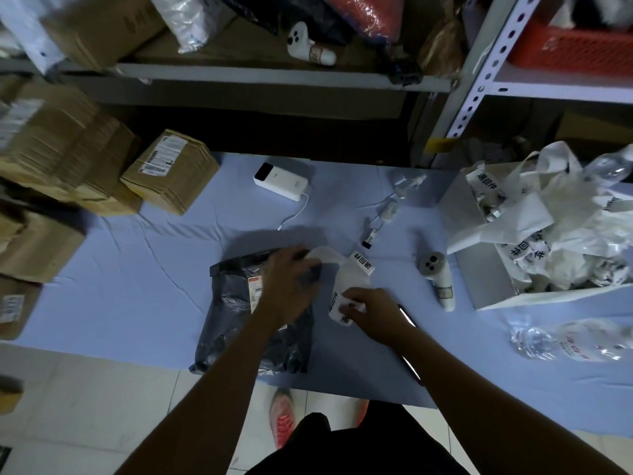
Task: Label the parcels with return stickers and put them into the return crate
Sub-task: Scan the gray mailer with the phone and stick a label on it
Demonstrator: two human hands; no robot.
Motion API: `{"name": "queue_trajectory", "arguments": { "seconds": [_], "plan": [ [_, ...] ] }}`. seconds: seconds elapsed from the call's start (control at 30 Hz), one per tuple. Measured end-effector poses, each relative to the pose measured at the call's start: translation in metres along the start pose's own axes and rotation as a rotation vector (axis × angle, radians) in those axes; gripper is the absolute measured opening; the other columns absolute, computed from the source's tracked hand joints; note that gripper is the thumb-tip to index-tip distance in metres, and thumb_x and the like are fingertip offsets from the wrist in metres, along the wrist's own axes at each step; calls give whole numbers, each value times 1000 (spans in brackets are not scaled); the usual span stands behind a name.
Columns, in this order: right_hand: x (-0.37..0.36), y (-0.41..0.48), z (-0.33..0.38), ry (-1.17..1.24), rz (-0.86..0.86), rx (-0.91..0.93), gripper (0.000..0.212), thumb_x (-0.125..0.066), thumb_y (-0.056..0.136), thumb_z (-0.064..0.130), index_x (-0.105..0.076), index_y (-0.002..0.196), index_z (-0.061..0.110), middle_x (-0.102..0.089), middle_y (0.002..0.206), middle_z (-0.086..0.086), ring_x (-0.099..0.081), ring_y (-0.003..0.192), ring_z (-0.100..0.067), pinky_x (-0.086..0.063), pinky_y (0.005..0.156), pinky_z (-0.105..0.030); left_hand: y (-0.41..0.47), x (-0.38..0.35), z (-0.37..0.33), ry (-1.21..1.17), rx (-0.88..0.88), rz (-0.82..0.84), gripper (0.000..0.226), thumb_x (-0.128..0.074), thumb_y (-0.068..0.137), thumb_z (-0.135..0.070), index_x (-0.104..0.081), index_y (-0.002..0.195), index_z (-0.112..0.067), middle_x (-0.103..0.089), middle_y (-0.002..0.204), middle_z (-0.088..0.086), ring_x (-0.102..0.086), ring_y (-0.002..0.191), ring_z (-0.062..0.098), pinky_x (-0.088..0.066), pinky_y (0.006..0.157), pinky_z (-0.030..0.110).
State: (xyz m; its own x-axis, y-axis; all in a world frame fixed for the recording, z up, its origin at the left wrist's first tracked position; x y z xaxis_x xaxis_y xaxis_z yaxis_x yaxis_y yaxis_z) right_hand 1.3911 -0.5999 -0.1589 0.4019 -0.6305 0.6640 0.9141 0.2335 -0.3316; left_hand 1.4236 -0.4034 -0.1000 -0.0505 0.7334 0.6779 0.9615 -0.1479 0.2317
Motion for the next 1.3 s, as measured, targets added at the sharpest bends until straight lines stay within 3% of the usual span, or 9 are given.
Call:
{"name": "queue_trajectory", "arguments": {
  "seconds": [0.1,0.3,0.43,0.6,0.73,0.87,0.97,1.07,1.3],
  "plan": [
    [13,2,17,169,-47,-3,35,-76,90,33,-71,122,19,-72,117,0,-68,105,-15,-55,92,-31,-11,-33,-8,56,-72,332,40,-73,88,-37,-69,125,-26,-65,126,-5,-53,121,14,-42,106,43],
    [25,-9,21,498,-45,-49,41,-73,90,4,-63,129,13,-78,92,-14,-74,91,-8,-59,80,-22,-9,-26,5,-45,84,433,16,-67,95,-22,-73,101,-36,-63,99,-13,-55,99,12,-42,93,33],
    [18,-12,14,436,36,-111,40,-77,89,12,-65,127,15,-76,108,-8,-72,99,-10,-59,86,-24,-3,-18,18,-119,169,331,27,-64,94,-16,-68,79,-38,-65,94,-14,-67,93,20,-51,79,29],
    [8,-19,-5,264,50,-157,39,-80,81,34,-76,115,17,-75,113,3,-71,99,-13,-57,96,-41,-4,-2,30,-234,377,86,14,-59,95,1,-65,89,-11,-64,94,6,-63,78,8,-47,58,12],
    [8,-27,-5,383,-62,-145,24,-78,83,37,-79,100,20,-77,95,-5,-71,80,-21,-58,79,-46,-14,3,20,-211,271,-18,9,-72,88,-8,-68,88,-16,-64,94,1,-63,85,10,-50,71,22],
    [7,-30,14,481,-115,-101,18,-66,98,33,-77,91,21,-77,87,-7,-54,58,-7,-47,59,-28,-26,-2,-15,-69,-36,30,5,-76,82,-15,-73,86,-14,-64,94,-3,-59,89,14,-48,79,27],
    [4,-32,25,522,-140,-68,19,-63,101,31,-77,92,21,-75,82,-5,-60,62,-18,-49,65,-30,-35,-1,-36,-23,-162,23,12,-69,86,-18,-76,88,-9,-71,91,3,-64,84,19,-53,76,39],
    [-2,-33,31,577,-118,-44,20,-61,100,38,-77,97,26,-75,89,-8,-68,87,-37,-55,77,-41,-42,0,-40,-91,-127,44,28,-64,90,-31,-76,99,-8,-74,94,5,-68,84,16,-55,79,34],
    [-3,-37,42,592,-115,-15,19,-60,101,32,-76,106,23,-76,97,4,-70,95,-11,-56,89,-30,-48,-1,-18,-209,94,71,20,-75,90,-27,-78,106,-15,-77,100,-1,-69,88,1,-58,78,22]
  ]
}}
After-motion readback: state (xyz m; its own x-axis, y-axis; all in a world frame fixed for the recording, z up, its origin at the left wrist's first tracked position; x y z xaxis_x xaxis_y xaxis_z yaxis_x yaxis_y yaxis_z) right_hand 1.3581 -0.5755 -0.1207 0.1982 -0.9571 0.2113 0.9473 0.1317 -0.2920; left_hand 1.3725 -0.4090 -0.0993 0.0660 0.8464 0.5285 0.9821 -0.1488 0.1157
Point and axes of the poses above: each hand's wrist, its own y-axis towards the middle knuckle, its own x-axis out of the back of the hand, z = x × y, the point moved 6 cm from there along y, towards the middle knuckle
